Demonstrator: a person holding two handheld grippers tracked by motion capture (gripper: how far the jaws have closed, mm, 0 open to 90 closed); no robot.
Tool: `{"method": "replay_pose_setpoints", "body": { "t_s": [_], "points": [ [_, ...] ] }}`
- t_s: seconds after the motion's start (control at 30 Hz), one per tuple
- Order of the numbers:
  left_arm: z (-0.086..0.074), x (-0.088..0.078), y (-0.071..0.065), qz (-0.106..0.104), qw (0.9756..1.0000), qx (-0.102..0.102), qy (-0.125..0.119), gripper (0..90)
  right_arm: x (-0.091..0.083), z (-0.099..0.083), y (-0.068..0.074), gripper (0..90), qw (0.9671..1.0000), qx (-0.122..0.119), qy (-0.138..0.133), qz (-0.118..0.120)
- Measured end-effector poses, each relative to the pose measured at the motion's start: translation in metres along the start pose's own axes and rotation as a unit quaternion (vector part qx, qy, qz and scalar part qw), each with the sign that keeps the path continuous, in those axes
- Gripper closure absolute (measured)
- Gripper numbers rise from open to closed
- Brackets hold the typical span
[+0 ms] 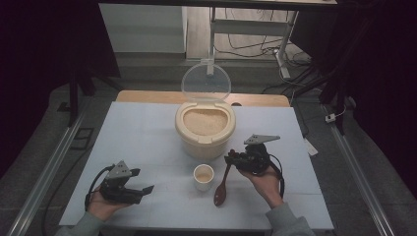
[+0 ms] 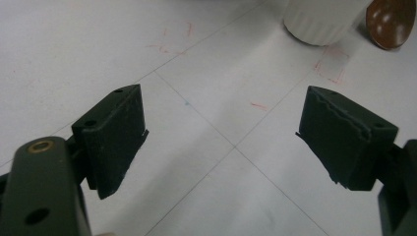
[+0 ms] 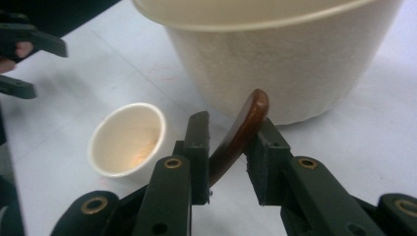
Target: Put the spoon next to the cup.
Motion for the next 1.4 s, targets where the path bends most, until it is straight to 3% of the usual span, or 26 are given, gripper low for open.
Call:
{"method": "replay_pose_setpoints", "body": {
  "t_s": [0.47, 0.77, 0.93, 1.23, 1.4],
  "points": [
    [0.000, 0.003, 0.000, 0.000, 1.0000, 0.003, 0.006, 17.5, 0.032, -0.020, -0.030, 64.6, 0.9980, 0.047, 0.032, -0.030],
    [0.000, 0.004, 0.001, -0.001, 1.0000, 0.000, 0.007, 17.4, 0.046, -0.028, -0.038, 57.9, 0.9939, 0.030, 0.069, -0.081],
    [0.000, 0.004, 0.001, -0.001, 1.0000, -0.001, 0.008, 17.4, 0.050, -0.031, -0.040, 54.2, 0.9890, 0.011, 0.093, -0.115],
    [0.001, 0.004, 0.005, -0.003, 1.0000, -0.006, 0.005, 17.4, 0.053, -0.035, -0.042, 50.7, 0.9861, 0.005, 0.104, -0.130],
    [0.002, 0.005, 0.006, -0.001, 1.0000, -0.007, 0.004, 17.4, 0.049, -0.034, -0.045, 46.4, 0.9865, 0.004, 0.087, -0.139]
  ]
}}
Point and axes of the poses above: each handheld gripper's, and its own axes: x roughly forward along the jaws, z roughly out of its top, y roughly to its left, the point moved 7 cm from there along x, roughly forward along the jaws, and after that the axes turned 5 degrees about -x, right-handed, at the moved point
